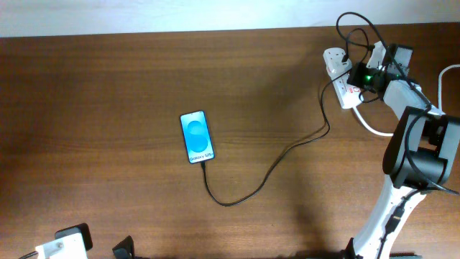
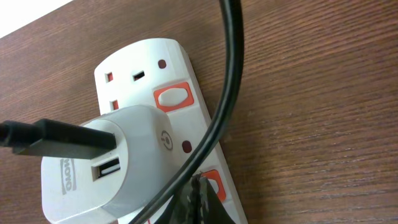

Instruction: Plug charger to phone and switch on socket

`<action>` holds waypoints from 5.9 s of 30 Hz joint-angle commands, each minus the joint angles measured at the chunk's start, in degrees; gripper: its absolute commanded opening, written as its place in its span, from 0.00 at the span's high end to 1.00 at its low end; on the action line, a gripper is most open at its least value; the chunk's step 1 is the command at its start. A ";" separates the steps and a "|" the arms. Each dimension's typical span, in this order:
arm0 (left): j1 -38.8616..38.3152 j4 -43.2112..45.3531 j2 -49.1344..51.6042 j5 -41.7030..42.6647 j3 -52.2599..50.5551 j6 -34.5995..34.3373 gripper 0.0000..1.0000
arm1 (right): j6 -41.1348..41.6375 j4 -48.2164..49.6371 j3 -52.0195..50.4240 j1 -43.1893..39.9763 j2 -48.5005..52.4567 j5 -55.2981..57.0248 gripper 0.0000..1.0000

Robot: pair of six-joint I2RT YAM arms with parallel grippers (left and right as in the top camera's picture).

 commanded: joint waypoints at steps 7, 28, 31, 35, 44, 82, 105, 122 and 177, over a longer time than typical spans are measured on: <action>0.35 -0.02 -0.22 -1.01 0.02 -0.76 0.00 | -0.66 -1.22 -0.46 3.13 1.40 -3.34 0.96; 0.35 0.00 -0.22 -1.01 0.02 -0.76 0.01 | 1.18 -6.08 -0.31 9.92 3.08 5.31 0.96; 0.35 -0.02 -0.22 -1.01 0.02 -0.76 0.01 | 1.16 -8.98 -0.31 7.98 -0.09 7.87 0.96; 0.35 -0.02 -0.22 -1.01 0.02 -0.76 0.01 | 2.23 -13.88 -0.31 1.70 -6.32 13.07 0.96; 0.35 0.00 -0.22 -1.01 0.02 -0.76 0.01 | 2.25 -22.53 -0.31 -9.68 -22.45 12.68 0.96; 0.35 0.00 -0.22 -1.01 0.02 -0.76 0.01 | -11.10 -18.86 -14.73 18.73 -100.89 34.45 0.88; 0.35 0.00 -0.22 -1.01 0.02 -0.76 0.01 | -10.88 -19.41 -27.56 12.74 -122.97 43.34 0.76; 0.35 -0.02 -0.22 -1.01 0.02 -0.76 0.01 | -10.91 -26.43 -31.58 14.80 -127.93 44.63 0.02; 0.35 0.00 -0.22 -1.01 0.02 -0.76 0.00 | -5.68 14.01 -80.76 2.89 -129.37 9.62 0.02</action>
